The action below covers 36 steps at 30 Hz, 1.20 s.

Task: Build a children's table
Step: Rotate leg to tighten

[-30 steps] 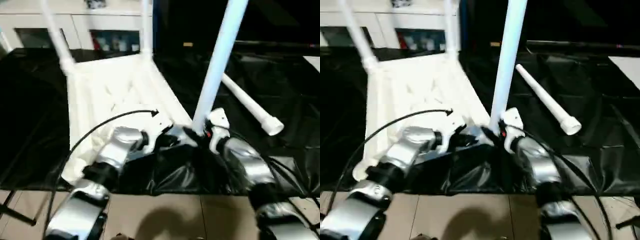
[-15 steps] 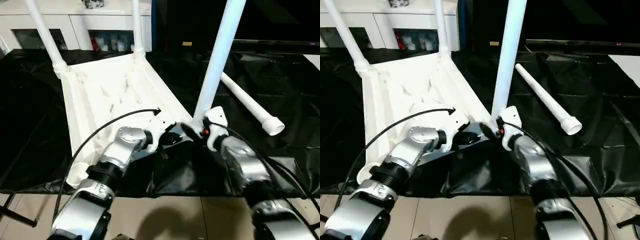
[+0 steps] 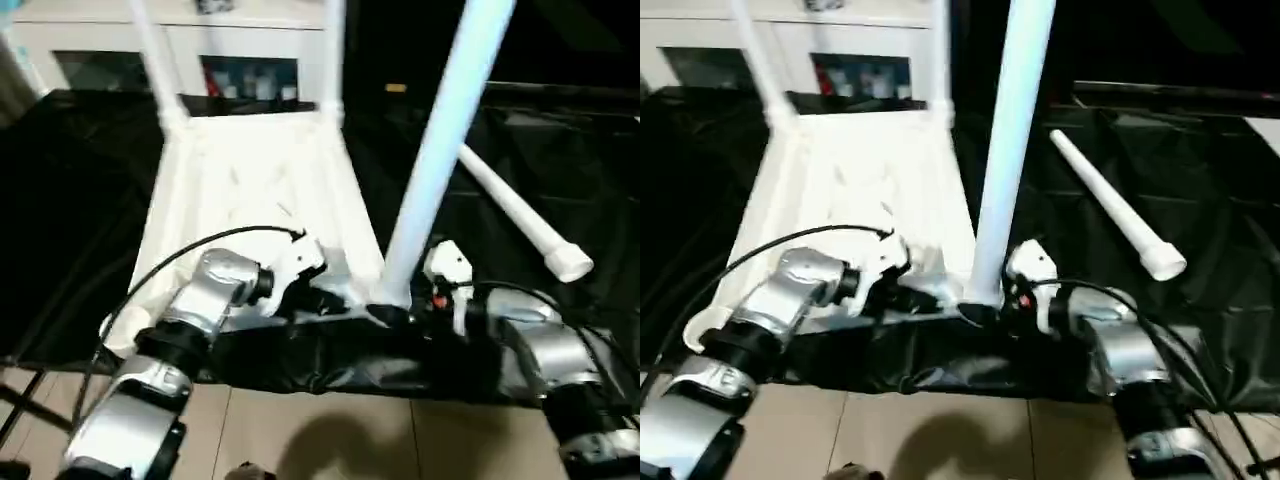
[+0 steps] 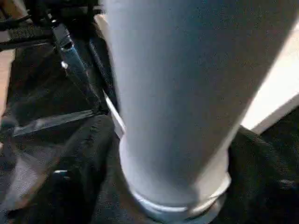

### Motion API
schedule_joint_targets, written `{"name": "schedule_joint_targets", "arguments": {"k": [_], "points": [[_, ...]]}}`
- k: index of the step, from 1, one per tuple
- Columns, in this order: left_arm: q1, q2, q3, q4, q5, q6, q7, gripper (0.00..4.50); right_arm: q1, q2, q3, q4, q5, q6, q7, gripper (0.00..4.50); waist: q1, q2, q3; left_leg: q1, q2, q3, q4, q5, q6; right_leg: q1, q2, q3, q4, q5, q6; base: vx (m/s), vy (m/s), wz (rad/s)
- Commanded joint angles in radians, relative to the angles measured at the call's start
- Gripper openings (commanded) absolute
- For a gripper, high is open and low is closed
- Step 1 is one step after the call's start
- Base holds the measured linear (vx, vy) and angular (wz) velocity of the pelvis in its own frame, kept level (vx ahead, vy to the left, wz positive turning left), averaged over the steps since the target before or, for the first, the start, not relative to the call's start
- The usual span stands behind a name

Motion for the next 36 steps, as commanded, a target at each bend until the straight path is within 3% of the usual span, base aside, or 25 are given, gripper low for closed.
{"name": "schedule_joint_targets", "arguments": {"k": [1,5,6,8,10,11,13,14,15,17,20,21,23,28,31,33,36], "points": [[-0.023,-0.028,-0.006,-0.038,-0.029,-0.026,0.006,0.00,0.017,0.031,0.087,-0.046,0.027,0.006,0.081,3.22,-0.002,-0.009,-0.063,0.026,0.043,-0.013,-0.070,-0.185,0.080,0.040,-0.048,0.026,-0.054,-0.099,-0.279,0.000,0.000,0.00],[-0.023,-0.032,0.001,-0.027,-0.024,-0.035,0.023,0.00,0.025,0.038,0.091,-0.062,0.028,0.020,0.083,3.12,0.003,-0.011,-0.062,0.026,0.042,-0.013,-0.072,-0.193,0.067,0.040,-0.049,0.027,-0.056,-0.123,-0.268,0.000,0.000,0.00],[-0.025,-0.038,0.006,-0.020,-0.019,-0.038,0.049,0.00,0.025,0.047,0.086,-0.058,0.026,0.023,0.068,2.86,0.003,-0.011,-0.062,0.025,0.042,-0.014,-0.073,-0.194,0.065,0.041,-0.049,0.027,-0.055,-0.125,-0.266,0.000,0.000,0.00],[-0.029,-0.047,0.012,-0.011,-0.016,-0.036,0.082,0.00,0.025,0.055,0.080,-0.052,0.024,0.027,0.051,2.78,0.003,-0.012,-0.063,0.026,0.042,-0.014,-0.073,-0.193,0.063,0.041,-0.050,0.027,-0.055,-0.127,-0.263,0.000,0.000,0.00],[-0.058,-0.090,0.044,0.031,0.004,-0.013,0.247,0.00,-0.012,0.102,0.041,0.044,-0.040,0.015,-0.141,2.73,0.001,-0.013,-0.061,0.027,0.042,-0.014,-0.074,-0.198,0.057,0.037,-0.051,0.028,-0.058,-0.137,-0.261,0.000,0.000,0.00],[-0.059,-0.093,0.045,0.033,0.005,-0.012,0.256,0.00,-0.015,0.104,0.039,0.050,-0.044,0.013,-0.154,2.72,-0.007,-0.015,-0.057,0.029,0.037,-0.016,-0.078,-0.243,0.031,0.035,-0.052,0.027,-0.068,-0.222,-0.247,0.000,0.000,0.00],[-0.082,-0.131,0.072,0.063,0.013,0.021,0.379,0.00,-0.053,0.146,-0.003,0.138,-0.080,0.008,-0.335,2.71,-0.013,-0.016,-0.055,0.028,0.036,-0.019,-0.081,-0.264,0.014,0.036,-0.055,0.028,-0.075,-0.292,-0.220,0.000,0.000,0.00],[-0.092,-0.154,0.087,0.075,0.014,0.041,0.441,0.00,-0.069,0.168,-0.027,0.172,-0.081,0.019,-0.407,2.70,-0.023,-0.014,-0.054,0.027,0.036,-0.020,-0.083,-0.273,-0.001,0.033,-0.054,0.028,-0.076,-0.310,-0.214,0.000,0.000,0.00],[-0.094,-0.157,0.089,0.077,0.014,0.043,0.448,0.00,-0.071,0.171,-0.030,0.176,-0.080,0.021,-0.416,2.70,-0.027,-0.018,-0.056,0.025,0.034,-0.022,-0.084,-0.272,-0.005,0.037,-0.052,0.026,-0.076,-0.319,-0.207,0.000,0.000,0.00],[-0.106,-0.193,0.101,0.086,0.010,0.051,0.506,0.00,-0.086,0.204,-0.060,0.198,-0.071,0.048,-0.494,2.70,-0.033,-0.020,-0.058,0.022,0.032,-0.020,-0.080,-0.243,0.014,0.037,-0.050,0.028,-0.076,-0.275,-0.200,0.000,0.000,0.00],[-0.113,-0.226,0.095,0.088,0.001,0.029,0.505,0.00,-0.088,0.233,-0.074,0.195,-0.054,0.044,-0.497,2.70,-0.037,-0.020,-0.063,0.019,0.029,-0.017,-0.073,-0.198,0.047,0.041,-0.048,0.027,-0.070,-0.192,-0.218,0.000,0.000,0.00],[-0.113,-0.232,0.088,0.091,0.003,0.017,0.497,0.00,-0.085,0.239,-0.078,0.188,-0.044,0.040,-0.483,3.26,-0.036,-0.021,-0.065,0.017,0.029,-0.017,-0.070,-0.174,0.062,0.044,-0.049,0.027,-0.066,-0.155,-0.228,0.000,0.000,0.00],[-0.114,-0.236,0.071,0.100,0.013,-0.011,0.482,0.00,-0.084,0.243,-0.085,0.183,-0.033,0.039,-0.469,3.40,-0.035,-0.016,-0.066,0.016,0.030,-0.017,-0.067,-0.136,0.089,0.046,-0.048,0.024,-0.059,-0.090,-0.247,0.000,0.000,0.00],[-0.116,-0.236,0.059,0.114,0.031,-0.054,0.506,0.00,-0.084,0.212,-0.087,0.183,-0.063,-0.013,-0.510,3.62,-0.037,-0.010,-0.062,0.023,0.033,-0.016,-0.071,-0.192,0.081,0.042,-0.048,0.024,-0.069,-0.151,-0.250,0.000,0.000,0.00],[-0.118,-0.231,0.056,0.130,0.043,-0.069,0.539,0.00,-0.052,0.141,-0.114,0.106,-0.048,-0.031,-0.473,3.62,-0.029,-0.012,-0.062,0.025,0.034,-0.016,-0.072,-0.214,0.067,0.042,-0.048,0.026,-0.071,-0.178,-0.237,0.000,0.000,0.00],[-0.117,-0.223,0.057,0.140,0.051,-0.092,0.557,0.00,-0.001,0.068,-0.133,0.006,-0.019,-0.020,-0.385,3.62,-0.017,-0.017,-0.061,0.020,0.035,-0.016,-0.069,-0.194,0.086,0.050,-0.047,0.027,-0.070,-0.153,-0.215,0.000,0.000,0.00],[-0.108,-0.215,0.082,0.143,0.039,-0.096,0.558,0.00,0.074,-0.047,-0.145,-0.082,-0.020,-0.048,-0.289,3.62,-0.015,-0.017,-0.063,0.011,0.033,-0.019,-0.066,-0.163,0.110,0.053,-0.049,0.024,-0.065,-0.123,-0.207,0.000,0.000,0.00]]}}
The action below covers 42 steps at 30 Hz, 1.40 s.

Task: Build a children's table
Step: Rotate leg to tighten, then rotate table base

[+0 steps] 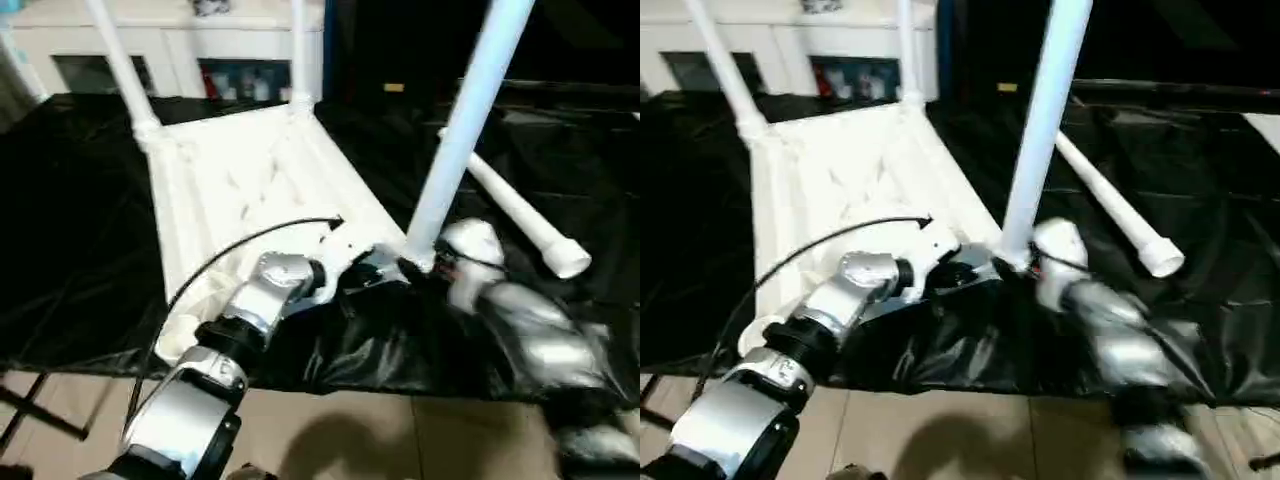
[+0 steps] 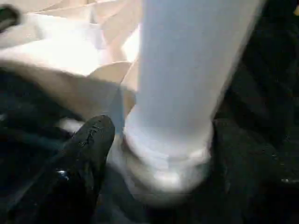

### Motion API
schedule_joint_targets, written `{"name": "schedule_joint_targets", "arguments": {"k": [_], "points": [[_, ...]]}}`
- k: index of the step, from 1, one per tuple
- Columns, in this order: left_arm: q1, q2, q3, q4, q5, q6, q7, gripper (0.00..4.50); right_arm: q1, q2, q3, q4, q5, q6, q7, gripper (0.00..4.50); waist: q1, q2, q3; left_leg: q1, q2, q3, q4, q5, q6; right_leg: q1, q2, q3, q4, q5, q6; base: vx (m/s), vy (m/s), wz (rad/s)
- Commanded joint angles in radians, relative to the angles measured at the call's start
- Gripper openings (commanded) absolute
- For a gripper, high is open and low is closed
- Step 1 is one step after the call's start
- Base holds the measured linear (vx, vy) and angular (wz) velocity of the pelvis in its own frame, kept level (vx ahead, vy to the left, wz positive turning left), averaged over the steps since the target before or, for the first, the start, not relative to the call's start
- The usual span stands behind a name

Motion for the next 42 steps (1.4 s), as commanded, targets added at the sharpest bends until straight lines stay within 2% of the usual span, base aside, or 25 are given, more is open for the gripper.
{"name": "schedule_joint_targets", "arguments": {"k": [1,2,4,5,6,10,11,13,15,17,19,21,22,26,27,28,29,30,34,36,37,38,39,41,42], "points": [[-0.023,-0.003,0.056,-0.012,-0.040,-0.037,0.032,0.00,0.026,-0.045,0.004,-0.048,0.006,-0.019,0.063,3.62,0.002,-0.027,-0.063,0.012,0.034,-0.018,-0.065,-0.164,0.113,0.052,-0.048,0.023,-0.067,-0.129,-0.208,0.000,0.000,0.00],[-0.020,-0.001,0.064,-0.015,-0.046,-0.030,0.030,0.27,0.040,-0.071,-0.003,-0.059,0.016,-0.014,0.094,3.68,0.002,-0.026,-0.064,0.013,0.033,-0.018,-0.063,-0.161,0.115,0.051,-0.048,0.023,-0.066,-0.133,-0.213,0.000,0.000,0.00],[-0.017,0.007,0.080,-0.021,-0.056,-0.008,0.041,0.27,0.072,-0.126,-0.023,-0.090,0.071,0.018,0.179,3.68,0.000,-0.029,-0.065,0.011,0.030,-0.016,-0.060,-0.158,0.125,0.053,-0.047,0.022,-0.067,-0.134,-0.224,0.000,0.000,0.00],[-0.015,0.015,0.081,-0.030,-0.055,-0.009,0.044,0.27,0.084,-0.142,-0.027,-0.112,0.097,0.041,0.210,3.68,0.002,-0.032,-0.065,0.011,0.033,-0.016,-0.058,-0.156,0.144,0.053,-0.047,0.022,-0.065,-0.119,-0.239,0.000,0.000,0.00],[-0.014,0.021,0.079,-0.036,-0.055,-0.012,0.044,0.47,0.092,-0.150,-0.028,-0.127,0.112,0.056,0.225,3.68,0.003,-0.029,-0.065,0.010,0.034,-0.018,-0.059,-0.153,0.148,0.052,-0.046,0.020,-0.065,-0.120,-0.245,0.000,0.000,0.00],[-0.015,0.080,0.108,-0.099,-0.048,-0.008,0.092,0.63,0.117,-0.152,0.003,-0.201,0.129,0.117,0.248,3.71,-0.002,-0.027,-0.063,0.012,0.035,-0.018,-0.060,-0.164,0.143,0.048,-0.044,0.020,-0.066,-0.137,-0.244,0.000,0.000,0.00],[-0.023,0.140,0.140,-0.141,-0.036,0.023,0.143,0.63,0.112,-0.124,0.035,-0.220,0.109,0.152,0.216,3.71,-0.003,-0.018,-0.064,0.013,0.037,-0.021,-0.063,-0.167,0.134,0.046,-0.042,0.019,-0.062,-0.137,-0.242,0.000,0.000,0.00],[-0.029,0.172,0.161,-0.159,-0.025,0.044,0.171,0.66,0.097,-0.100,0.048,-0.207,0.093,0.165,0.184,3.53,-0.013,-0.018,-0.062,0.011,0.035,-0.023,-0.067,-0.180,0.111,0.046,-0.040,0.015,-0.062,-0.157,-0.234,0.000,0.000,0.00],[-0.034,0.231,0.190,-0.182,-0.005,0.082,0.207,0.67,0.065,-0.054,0.061,-0.163,0.062,0.171,0.116,3.42,-0.017,-0.014,-0.063,0.020,0.036,-0.022,-0.066,-0.194,0.084,0.039,-0.041,0.017,-0.064,-0.183,-0.235,0.000,0.000,0.00],[-0.031,0.299,0.217,-0.201,0.006,0.132,0.231,0.67,0.036,-0.014,0.080,-0.129,0.042,0.178,0.065,3.24,-0.022,-0.011,-0.062,0.020,0.035,-0.023,-0.070,-0.190,0.053,0.039,-0.037,0.017,-0.058,-0.177,-0.239,0.000,0.000,0.00],[-0.014,0.371,0.230,-0.223,0.036,0.176,0.247,0.37,0.017,0.021,0.106,-0.113,0.026,0.180,0.044,3.04,-0.024,-0.010,-0.064,0.021,0.034,-0.023,-0.070,-0.175,0.048,0.039,-0.036,0.019,-0.054,-0.135,-0.238,0.000,0.000,0.00],[0.010,0.430,0.232,-0.247,0.066,0.228,0.252,0.32,-0.003,0.050,0.128,-0.097,0.003,0.189,0.015,2.89,-0.025,-0.005,-0.065,0.021,0.033,-0.022,-0.069,-0.149,0.048,0.039,-0.035,0.019,-0.048,-0.089,-0.241,0.000,0.000,0.00],[0.038,0.477,0.224,-0.263,0.087,0.274,0.241,0.26,-0.024,0.075,0.150,-0.085,-0.011,0.204,0.000,2.83,-0.023,-0.009,-0.066,0.021,0.033,-0.021,-0.067,-0.133,0.050,0.040,-0.036,0.020,-0.044,-0.061,-0.248,0.000,0.000,0.00],[0.070,0.516,0.193,-0.266,0.118,0.321,0.238,0.00,-0.054,0.101,0.168,-0.060,-0.029,0.222,-0.031,2.48,-0.019,-0.001,-0.065,0.027,0.034,-0.018,-0.068,-0.139,0.041,0.034,-0.036,0.022,-0.045,-0.058,-0.254,0.000,0.000,0.00],[0.080,0.523,0.172,-0.252,0.133,0.327,0.232,0.00,-0.069,0.108,0.173,-0.039,-0.039,0.226,-0.043,2.48,-0.017,0.001,-0.064,0.025,0.034,-0.019,-0.071,-0.157,0.029,0.036,-0.037,0.022,-0.045,-0.074,-0.251,0.000,0.000,0.00],[0.088,0.527,0.158,-0.250,0.141,0.336,0.228,0.00,-0.079,0.114,0.177,-0.023,-0.045,0.228,-0.053,2.40,-0.018,-0.003,-0.063,0.025,0.034,-0.019,-0.073,-0.169,0.023,0.035,-0.037,0.022,-0.047,-0.087,-0.249,0.000,0.000,0.00],[0.102,0.527,0.142,-0.253,0.147,0.347,0.219,0.00,-0.092,0.120,0.182,-0.003,-0.052,0.229,-0.063,2.30,-0.020,0.001,-0.059,0.028,0.035,-0.021,-0.079,-0.228,-0.004,0.032,-0.040,0.024,-0.054,-0.158,-0.235,0.000,0.000,0.00],[0.102,0.527,0.142,-0.253,0.147,0.347,0.219,0.00,-0.092,0.120,0.182,-0.003,-0.052,0.229,-0.063,2.12,-0.020,0.001,-0.059,0.030,0.034,-0.021,-0.079,-0.247,-0.013,0.030,-0.041,0.025,-0.055,-0.176,-0.233,0.000,0.000,0.00],[0.160,0.521,0.083,-0.352,0.125,0.436,0.101,0.00,-0.136,0.136,0.195,0.077,-0.097,0.204,-0.130,1.95,-0.025,0.002,-0.058,0.028,0.035,-0.024,-0.083,-0.271,-0.041,0.030,-0.042,0.027,-0.057,-0.185,-0.225,0.000,0.000,0.00],[0.164,0.517,0.078,-0.366,0.115,0.443,0.080,0.00,-0.142,0.138,0.192,0.087,-0.100,0.201,-0.138,1.70,-0.024,0.002,-0.059,0.027,0.032,-0.022,-0.080,-0.257,-0.041,0.032,-0.041,0.028,-0.055,-0.155,-0.234,0.000,0.000,0.00],[0.179,0.518,0.035,-0.412,0.097,0.464,-0.010,0.00,-0.163,0.149,0.181,0.121,-0.102,0.196,-0.164,1.65,-0.022,0.001,-0.061,0.031,0.032,-0.021,-0.078,-0.246,-0.036,0.030,-0.041,0.028,-0.055,-0.134,-0.236,0.000,0.000,0.00],[0.187,0.522,0.008,-0.436,0.090,0.478,-0.058,0.00,-0.175,0.155,0.176,0.140,-0.104,0.198,-0.177,1.58,-0.022,0.001,-0.063,0.027,0.033,-0.023,-0.078,-0.234,-0.035,0.034,-0.043,0.027,-0.049,-0.122,-0.241,0.000,0.000,0.00],[0.198,0.528,-0.023,-0.463,0.079,0.487,-0.117,0.00,-0.188,0.162,0.173,0.160,-0.105,0.197,-0.187,1.58,-0.020,0.001,-0.062,0.029,0.033,-0.021,-0.078,-0.223,-0.032,0.033,-0.041,0.027,-0.050,-0.115,-0.247,0.000,0.000,0.00],[0.212,0.527,-0.050,-0.498,0.049,0.490,-0.180,0.00,-0.204,0.171,0.173,0.188,-0.108,0.188,-0.202,1.29,-0.021,-0.004,-0.062,0.025,0.032,-0.019,-0.076,-0.200,-0.023,0.036,-0.041,0.027,-0.044,-0.090,-0.257,0.000,0.000,0.00],[0.214,0.526,-0.053,-0.504,0.043,0.491,-0.188,0.00,-0.207,0.172,0.172,0.192,-0.109,0.187,-0.204,1.19,-0.020,-0.002,-0.062,0.025,0.033,-0.021,-0.077,-0.197,-0.025,0.037,-0.042,0.027,-0.044,-0.089,-0.259,0.000,0.000,0.00]]}}
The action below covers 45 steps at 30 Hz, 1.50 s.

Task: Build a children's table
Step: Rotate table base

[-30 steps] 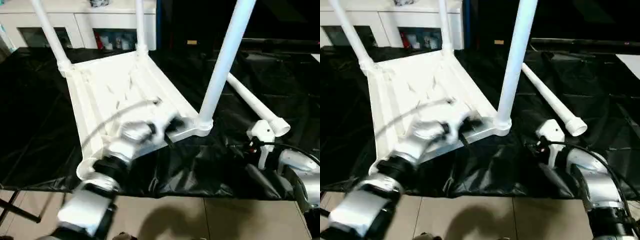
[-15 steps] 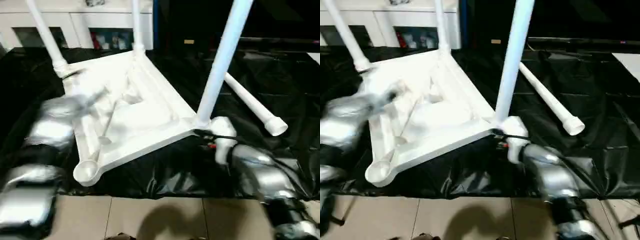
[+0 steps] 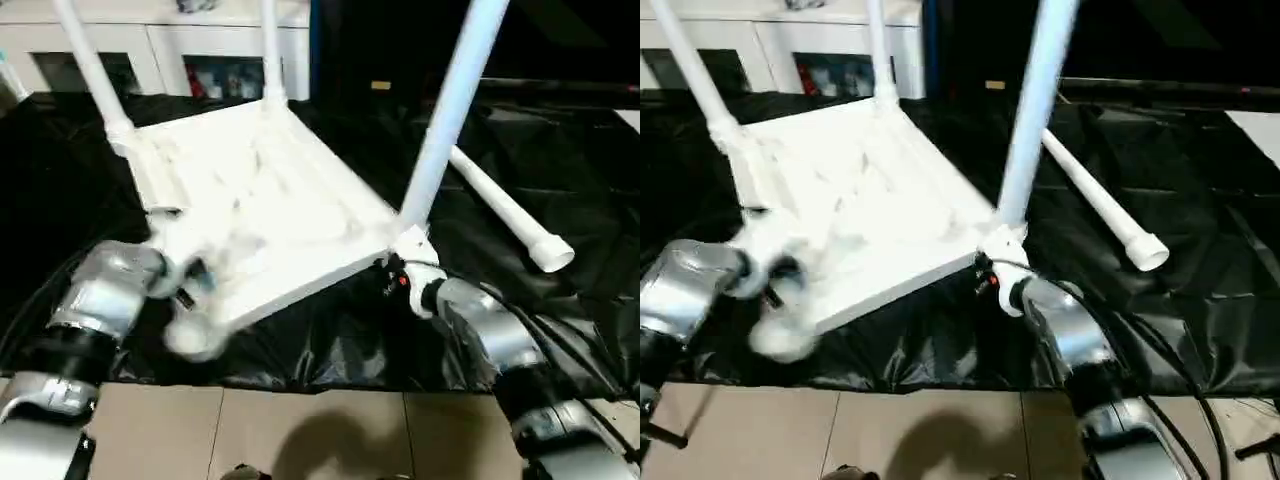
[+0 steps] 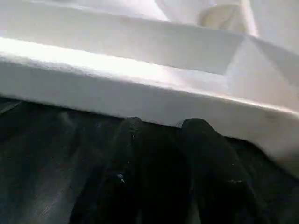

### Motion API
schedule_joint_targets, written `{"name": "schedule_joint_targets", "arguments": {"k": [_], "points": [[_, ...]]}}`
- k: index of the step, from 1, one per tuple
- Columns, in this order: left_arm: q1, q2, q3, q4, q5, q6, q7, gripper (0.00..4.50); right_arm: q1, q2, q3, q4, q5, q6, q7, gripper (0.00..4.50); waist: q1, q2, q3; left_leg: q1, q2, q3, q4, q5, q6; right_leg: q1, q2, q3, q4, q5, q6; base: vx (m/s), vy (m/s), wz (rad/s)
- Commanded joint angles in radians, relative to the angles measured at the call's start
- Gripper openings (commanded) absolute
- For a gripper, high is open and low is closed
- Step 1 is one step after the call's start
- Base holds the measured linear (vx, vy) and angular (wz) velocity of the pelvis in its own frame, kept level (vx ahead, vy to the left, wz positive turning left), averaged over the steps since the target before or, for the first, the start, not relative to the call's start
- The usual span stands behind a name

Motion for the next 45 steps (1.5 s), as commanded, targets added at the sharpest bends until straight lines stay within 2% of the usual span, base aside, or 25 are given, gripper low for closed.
{"name": "schedule_joint_targets", "arguments": {"k": [1,5,6,9,10,11,13,15,19,20,21,23,27,28,31,32,34,35,37,39,40,42,43,44,45], "points": [[0.018,-0.015,-0.048,-0.041,-0.042,0.015,-0.074,0.00,-0.022,0.012,-0.007,0.019,-0.004,-0.018,-0.014,1.19,0.000,0.008,-0.068,0.028,0.030,-0.015,-0.076,-0.198,-0.019,0.039,-0.043,0.028,-0.047,-0.081,-0.257,0.000,0.000,0.00],[0.047,-0.072,-0.101,-0.163,-0.118,0.069,-0.167,0.00,-0.059,0.028,-0.026,0.076,-0.002,-0.041,-0.053,0.86,-0.002,0.004,-0.067,0.025,0.030,-0.012,-0.074,-0.181,-0.009,0.043,-0.044,0.030,-0.047,-0.073,-0.262,0.000,0.000,0.00],[0.045,-0.096,-0.115,-0.177,-0.131,0.082,-0.181,0.00,-0.066,0.028,-0.029,0.090,-0.003,-0.049,-0.059,0.69,-0.001,0.005,-0.068,0.024,0.028,-0.013,-0.074,-0.176,-0.009,0.045,-0.044,0.029,-0.045,-0.075,-0.262,0.000,0.000,0.00],[0.036,-0.140,-0.144,-0.192,-0.141,0.094,-0.199,0.00,-0.077,0.028,-0.034,0.113,-0.002,-0.063,-0.064,0.61,-0.002,0.003,-0.068,0.025,0.028,-0.012,-0.073,-0.175,-0.002,0.045,-0.042,0.029,-0.049,-0.087,-0.257,0.000,0.000,0.00],[0.027,-0.173,-0.159,-0.189,-0.143,0.086,-0.196,0.00,-0.078,0.028,-0.034,0.120,-0.002,-0.070,-0.065,0.30,-0.005,0.000,-0.067,0.022,0.027,-0.011,-0.072,-0.174,0.003,0.047,-0.042,0.029,-0.050,-0.088,-0.256,0.000,0.000,0.00],[0.022,-0.192,-0.167,-0.187,-0.146,0.083,-0.195,0.00,-0.077,0.028,-0.034,0.122,-0.003,-0.073,-0.065,0.30,-0.005,-0.002,-0.069,0.022,0.026,-0.011,-0.070,-0.162,0.008,0.050,-0.042,0.030,-0.049,-0.075,-0.258,0.000,0.000,0.00],[0.015,-0.221,-0.176,-0.183,-0.152,0.078,-0.186,0.00,-0.074,0.027,-0.035,0.126,-0.004,-0.079,-0.068,0.18,-0.007,0.004,-0.070,0.021,0.025,-0.011,-0.068,-0.154,0.015,0.050,-0.042,0.029,-0.048,-0.063,-0.261,0.000,0.000,0.00],[-0.006,-0.279,-0.169,-0.142,-0.146,0.051,-0.139,0.00,-0.073,0.021,-0.040,0.129,-0.004,-0.086,-0.070,0.04,-0.009,0.004,-0.069,0.022,0.025,-0.010,-0.066,-0.161,0.022,0.050,-0.039,0.028,-0.052,-0.062,-0.265,0.000,0.000,0.00],[-0.083,-0.377,-0.115,0.051,-0.090,-0.082,0.066,0.00,-0.072,0.003,-0.056,0.136,-0.009,-0.100,-0.086,0.04,-0.009,-0.002,-0.070,0.019,0.022,-0.012,-0.065,-0.183,0.029,0.054,-0.038,0.027,-0.057,-0.087,-0.254,0.000,0.000,0.00],[-0.102,-0.390,-0.102,0.095,-0.078,-0.110,0.110,0.00,-0.071,-0.001,-0.060,0.136,-0.009,-0.102,-0.089,0.04,-0.009,-0.002,-0.071,0.022,0.021,-0.011,-0.063,-0.193,0.032,0.052,-0.036,0.027,-0.061,-0.095,-0.246,0.000,0.000,0.00],[-0.137,-0.393,-0.092,0.174,-0.051,-0.169,0.180,0.00,-0.068,-0.007,-0.070,0.130,-0.007,-0.103,-0.098,0.04,-0.007,0.008,-0.073,0.022,0.022,-0.015,-0.063,-0.187,0.031,0.055,-0.039,0.026,-0.057,-0.089,-0.245,0.000,0.000,0.00],[-0.153,-0.382,-0.099,0.212,-0.030,-0.203,0.209,0.00,-0.063,-0.012,-0.075,0.119,-0.006,-0.100,-0.103,0.04,-0.013,0.000,-0.074,0.016,0.021,-0.017,-0.063,-0.186,0.037,0.058,-0.039,0.024,-0.057,-0.078,-0.242,0.000,0.000,0.00],[-0.169,-0.353,-0.107,0.264,-0.003,-0.255,0.242,0.00,-0.047,-0.026,-0.100,0.076,0.002,-0.086,-0.132,0.04,-0.017,0.003,-0.075,0.018,0.023,-0.017,-0.062,-0.166,0.050,0.055,-0.037,0.023,-0.055,-0.057,-0.256,0.000,0.000,0.00],[-0.170,-0.348,-0.105,0.271,0.000,-0.261,0.249,0.00,-0.046,-0.030,-0.110,0.068,0.003,-0.081,-0.145,0.04,-0.017,0.009,-0.076,0.020,0.023,-0.017,-0.061,-0.162,0.051,0.054,-0.036,0.023,-0.054,-0.044,-0.260,0.000,0.000,0.00],[-0.172,-0.337,-0.098,0.289,0.004,-0.290,0.265,0.00,-0.060,-0.053,-0.149,0.054,-0.005,-0.022,-0.222,0.04,-0.013,0.011,-0.075,0.022,0.024,-0.016,-0.062,-0.162,0.042,0.053,-0.034,0.022,-0.052,-0.032,-0.273,0.000,0.000,0.00],[-0.174,-0.338,-0.071,0.293,-0.019,-0.316,0.266,0.00,-0.071,-0.074,-0.173,0.054,0.014,-0.011,-0.210,0.04,-0.011,0.009,-0.075,0.023,0.023,-0.014,-0.061,-0.174,0.039,0.054,-0.035,0.023,-0.053,-0.037,-0.276,0.000,0.000,0.00],[-0.167,-0.338,-0.050,0.271,-0.043,-0.320,0.253,0.00,-0.075,-0.086,-0.185,0.049,0.030,-0.012,-0.184,0.04,-0.009,0.007,-0.075,0.022,0.022,-0.014,-0.061,-0.185,0.038,0.056,-0.037,0.023,-0.053,-0.041,-0.276,0.000,0.000,0.00],[-0.143,-0.333,-0.005,0.206,-0.091,-0.328,0.236,0.00,-0.090,-0.121,-0.199,0.058,0.035,-0.014,-0.170,0.04,-0.008,0.002,-0.075,0.021,0.023,-0.014,-0.060,-0.181,0.040,0.057,-0.038,0.023,-0.052,-0.042,-0.278,0.000,0.000,0.00],[-0.132,-0.332,0.015,0.176,-0.113,-0.327,0.228,0.00,-0.100,-0.137,-0.204,0.070,0.032,-0.015,-0.170,0.41,-0.009,-0.001,-0.075,0.020,0.024,-0.012,-0.059,-0.175,0.049,0.056,-0.039,0.023,-0.054,-0.047,-0.283,0.000,0.000,0.00],[-0.100,-0.327,0.087,0.078,-0.205,-0.292,0.196,0.00,-0.156,-0.191,-0.214,0.148,0.022,-0.022,-0.182,0.44,-0.011,-0.004,-0.075,0.020,0.025,-0.011,-0.058,-0.171,0.045,0.056,-0.041,0.021,-0.050,-0.067,-0.298,0.000,0.000,0.00],[-0.095,-0.326,0.101,0.061,-0.222,-0.287,0.193,0.33,-0.168,-0.201,-0.215,0.165,0.018,-0.024,-0.186,0.53,-0.010,0.000,-0.074,0.023,0.024,-0.009,-0.055,-0.171,0.047,0.052,-0.038,0.022,-0.051,-0.076,-0.299,0.000,0.000,0.00],[-0.089,-0.325,0.130,0.039,-0.240,-0.266,0.215,0.41,-0.209,-0.226,-0.218,0.226,0.007,-0.034,-0.202,0.69,-0.008,-0.001,-0.071,0.022,0.023,-0.007,-0.055,-0.178,0.048,0.050,-0.035,0.022,-0.053,-0.098,-0.290,0.000,0.000,0.00],[-0.087,-0.323,0.135,0.033,-0.243,-0.261,0.217,0.41,-0.223,-0.233,-0.219,0.248,0.002,-0.037,-0.209,0.79,-0.007,-0.005,-0.071,0.021,0.021,-0.008,-0.055,-0.172,0.051,0.051,-0.034,0.022,-0.053,-0.101,-0.280,0.000,0.000,0.00],[-0.081,-0.318,0.139,0.020,-0.245,-0.255,0.219,0.52,-0.256,-0.248,-0.220,0.298,-0.008,-0.045,-0.222,0.88,-0.007,-0.003,-0.071,0.022,0.022,-0.008,-0.054,-0.170,0.049,0.049,-0.035,0.022,-0.051,-0.104,-0.280,0.000,0.000,0.00],[-0.072,-0.312,0.138,0.005,-0.243,-0.253,0.217,0.52,-0.286,-0.260,-0.221,0.344,-0.016,-0.053,-0.233,0.88,-0.005,-0.011,-0.072,0.020,0.021,-0.008,-0.054,-0.165,0.052,0.050,-0.037,0.021,-0.050,-0.116,-0.279,0.000,0.000,0.00]]}}
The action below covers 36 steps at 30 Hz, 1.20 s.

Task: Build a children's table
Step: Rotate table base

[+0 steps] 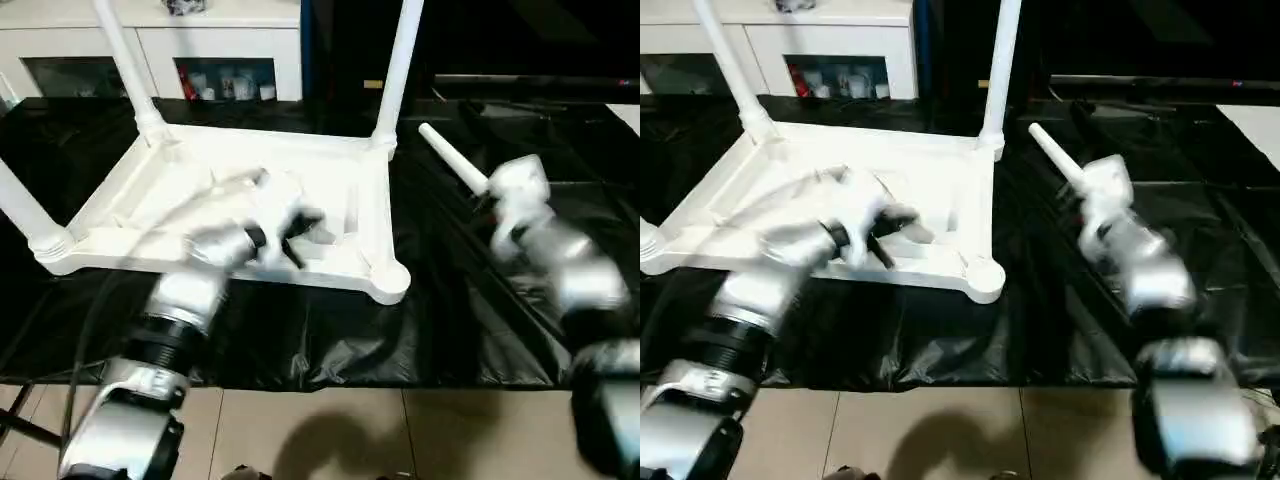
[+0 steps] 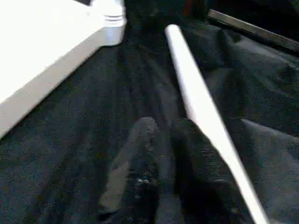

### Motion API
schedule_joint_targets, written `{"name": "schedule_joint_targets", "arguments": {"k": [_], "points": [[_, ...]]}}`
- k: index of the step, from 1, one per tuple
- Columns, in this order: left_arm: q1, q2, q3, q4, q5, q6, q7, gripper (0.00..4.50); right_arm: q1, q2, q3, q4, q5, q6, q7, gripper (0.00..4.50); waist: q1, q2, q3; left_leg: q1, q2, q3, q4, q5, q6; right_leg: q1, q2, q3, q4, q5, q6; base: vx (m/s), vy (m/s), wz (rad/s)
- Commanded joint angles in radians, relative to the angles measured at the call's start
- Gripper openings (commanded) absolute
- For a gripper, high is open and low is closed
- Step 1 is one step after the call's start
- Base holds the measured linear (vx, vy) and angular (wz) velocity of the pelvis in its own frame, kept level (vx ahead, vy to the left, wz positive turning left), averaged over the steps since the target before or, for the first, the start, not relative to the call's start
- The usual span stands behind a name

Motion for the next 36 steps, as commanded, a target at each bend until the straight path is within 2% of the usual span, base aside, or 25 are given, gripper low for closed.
{"name": "schedule_joint_targets", "arguments": {"k": [1,5,7,10,11,13,15,17,20,21,22,23,24,25,26,27,28,29,30,31,32,33,34,35,36], "points": [[0.021,0.015,0.000,-0.033,0.000,0.018,0.001,0.66,-0.038,-0.021,-0.008,0.078,-0.021,-0.012,-0.023,0.99,0.005,-0.017,-0.076,0.018,0.023,-0.008,-0.057,-0.151,0.054,0.051,-0.039,0.021,-0.052,-0.113,-0.283,0.000,0.000,0.00],[0.070,0.035,0.002,-0.133,-0.014,0.063,-0.014,0.95,-0.119,-0.046,-0.019,0.196,-0.019,-0.031,-0.046,1.32,0.010,-0.016,-0.079,0.016,0.025,-0.008,-0.054,-0.112,0.067,0.051,-0.036,0.020,-0.043,-0.049,-0.289,0.000,0.000,0.00],[0.105,0.051,-0.006,-0.203,-0.024,0.091,-0.035,1.19,-0.149,-0.057,-0.018,0.244,-0.027,-0.041,-0.063,1.55,0.016,-0.022,-0.080,0.013,0.024,-0.007,-0.051,-0.087,0.085,0.053,-0.036,0.019,-0.039,-0.015,-0.299,0.000,0.000,0.00],[0.148,0.061,-0.011,-0.292,-0.046,0.105,-0.050,1.26,-0.177,-0.063,-0.028,0.287,-0.030,-0.061,-0.080,1.66,0.021,-0.024,-0.077,0.013,0.026,-0.005,-0.051,-0.095,0.088,0.049,-0.038,0.019,-0.041,-0.040,-0.301,0.000,0.000,0.00],[0.159,0.054,-0.001,-0.309,-0.043,0.088,-0.026,1.64,-0.181,-0.063,-0.029,0.296,-0.030,-0.071,-0.090,1.98,0.024,-0.025,-0.075,0.014,0.026,-0.004,-0.051,-0.101,0.088,0.046,-0.035,0.019,-0.041,-0.049,-0.296,0.000,0.000,0.00],[0.177,0.020,0.031,-0.326,-0.040,0.066,0.048,1.64,-0.180,-0.056,-0.032,0.299,-0.028,-0.108,-0.107,1.98,0.028,-0.025,-0.072,0.012,0.026,-0.003,-0.050,-0.116,0.083,0.044,-0.035,0.021,-0.042,-0.065,-0.286,0.000,0.000,0.00],[0.205,-0.066,0.112,-0.342,-0.074,0.052,0.179,1.64,-0.134,-0.032,-0.042,0.243,-0.007,-0.199,-0.090,1.98,0.031,-0.029,-0.071,0.011,0.026,-0.002,-0.049,-0.143,0.073,0.045,-0.037,0.023,-0.045,-0.081,-0.274,0.000,0.000,0.00],[0.234,-0.121,0.166,-0.362,-0.099,0.068,0.259,1.64,-0.072,-0.007,-0.065,0.162,0.024,-0.218,-0.097,1.98,0.036,-0.030,-0.071,0.010,0.025,-0.002,-0.051,-0.157,0.076,0.045,-0.035,0.023,-0.049,-0.099,-0.245,0.000,0.000,0.00],[0.297,-0.142,0.160,-0.385,-0.038,0.041,0.347,1.64,0.151,0.069,-0.102,-0.180,0.104,-0.169,-0.097,1.98,0.039,-0.027,-0.072,0.014,0.026,-0.007,-0.053,-0.150,0.087,0.042,-0.027,0.024,-0.054,-0.103,-0.186,0.000,0.000,0.00],[0.297,-0.142,0.160,-0.385,-0.038,0.041,0.347,1.64,0.151,0.069,-0.102,-0.180,0.104,-0.169,-0.097,1.98,0.040,-0.026,-0.073,0.014,0.030,-0.009,-0.055,-0.149,0.088,0.041,-0.030,0.024,-0.054,-0.101,-0.181,0.000,0.000,0.00],[0.309,-0.143,0.151,-0.389,-0.019,0.033,0.363,1.64,0.238,0.090,-0.093,-0.319,0.110,-0.147,-0.107,1.98,0.034,-0.021,-0.076,0.011,0.026,-0.010,-0.056,-0.140,0.081,0.042,-0.026,0.021,-0.052,-0.110,-0.186,0.000,0.000,0.00],[0.315,-0.143,0.146,-0.387,-0.016,0.046,0.368,1.64,0.320,0.113,-0.084,-0.448,0.120,-0.115,-0.119,1.98,0.044,-0.020,-0.077,0.019,0.030,-0.008,-0.055,-0.142,0.078,0.036,-0.026,0.022,-0.058,-0.108,-0.178,0.000,0.000,0.00],[0.320,-0.148,0.142,-0.378,0.009,0.027,0.401,1.64,0.440,0.150,-0.068,-0.619,0.135,-0.081,-0.151,1.98,0.037,0.000,-0.073,0.019,0.040,-0.020,-0.063,-0.140,0.042,0.033,-0.006,0.016,-0.053,-0.064,-0.158,0.000,0.000,0.00],[0.320,-0.149,0.142,-0.377,0.010,0.026,0.403,1.64,0.446,0.152,-0.067,-0.627,0.136,-0.080,-0.153,1.98,0.030,0.000,-0.073,0.020,0.046,-0.029,-0.071,-0.154,0.018,0.036,0.005,0.007,-0.052,-0.051,-0.156,0.000,0.000,0.00],[0.320,-0.154,0.145,-0.372,0.017,0.019,0.418,1.64,0.478,0.164,-0.065,-0.667,0.140,-0.074,-0.165,1.98,0.015,0.005,-0.076,0.030,0.069,-0.047,-0.085,-0.182,-0.007,0.035,0.021,-0.011,-0.048,-0.015,-0.179,0.000,0.000,0.00],[0.321,-0.157,0.145,-0.374,0.027,0.016,0.432,1.64,0.514,0.178,-0.065,-0.721,0.149,-0.056,-0.176,1.98,0.009,0.025,-0.074,0.037,0.090,-0.063,-0.098,-0.199,-0.014,0.033,0.027,-0.021,-0.037,-0.006,-0.193,0.000,0.000,0.00],[0.324,-0.161,0.147,-0.381,0.033,0.017,0.447,1.64,0.557,0.192,-0.062,-0.783,0.157,-0.036,-0.183,1.98,-0.001,0.040,-0.070,0.051,0.160,-0.094,-0.132,-0.243,0.009,0.022,0.020,-0.035,-0.019,-0.017,-0.205,-0.012,-0.053,0.05],[0.327,-0.164,0.150,-0.386,0.032,0.021,0.454,1.64,0.574,0.196,-0.059,-0.806,0.159,-0.031,-0.185,1.98,-0.010,0.050,-0.070,0.059,0.204,-0.116,-0.154,-0.258,0.043,0.011,0.013,-0.050,0.012,-0.025,-0.212,-0.012,-0.053,0.05],[0.334,-0.169,0.153,-0.399,0.029,0.031,0.467,1.64,0.605,0.204,-0.059,-0.853,0.166,-0.009,-0.186,1.98,-0.010,0.050,-0.070,0.059,0.204,-0.116,-0.154,-0.258,0.043,0.011,0.013,-0.050,0.012,-0.025,-0.212,-0.012,-0.103,0.05],[0.340,-0.170,0.155,-0.409,0.025,0.039,0.477,1.64,0.625,0.209,-0.059,-0.887,0.170,0.011,-0.187,1.98,-0.019,0.036,-0.066,0.054,0.213,-0.109,-0.161,-0.279,0.122,0.004,-0.004,-0.050,0.037,-0.033,-0.248,-0.015,-0.167,0.03],[0.346,-0.166,0.156,-0.419,0.024,0.039,0.478,1.64,0.641,0.215,-0.058,-0.913,0.167,0.027,-0.190,1.98,-0.024,0.011,-0.057,0.039,0.183,-0.079,-0.158,-0.357,0.158,0.005,-0.014,-0.039,0.025,-0.052,-0.302,-0.015,-0.167,0.03],[0.355,-0.161,0.164,-0.427,0.018,0.036,0.477,1.64,0.654,0.225,-0.055,-0.933,0.163,0.044,-0.197,1.98,-0.029,-0.004,-0.052,0.033,0.143,-0.055,-0.138,-0.403,0.160,0.004,-0.009,-0.035,0.001,-0.098,-0.334,-0.009,-0.216,0.01],[0.364,-0.159,0.172,-0.432,0.012,0.028,0.477,1.64,0.671,0.234,-0.053,-0.965,0.160,0.074,-0.207,1.98,-0.033,-0.017,-0.054,0.033,0.057,-0.014,-0.069,-0.430,0.150,0.003,0.003,-0.043,-0.052,-0.172,-0.371,-0.017,-0.218,-0.02],[0.375,-0.161,0.185,-0.437,0.005,0.007,0.481,1.64,0.685,0.242,-0.051,-0.985,0.152,0.092,-0.218,1.98,-0.004,-0.043,-0.068,-0.017,-0.094,0.016,0.199,-0.302,0.162,0.045,-0.040,-0.017,-0.143,-0.478,-0.344,-0.017,-0.218,-0.02],[0.384,-0.174,0.208,-0.444,-0.015,0.010,0.493,1.64,0.696,0.243,-0.046,-1.004,0.143,0.110,-0.225,1.98,-0.008,-0.055,-0.055,-0.045,-0.089,0.004,0.204,-0.288,0.168,0.058,-0.059,0.003,-0.136,-0.503,-0.315,-0.027,-0.207,-0.04]]}}
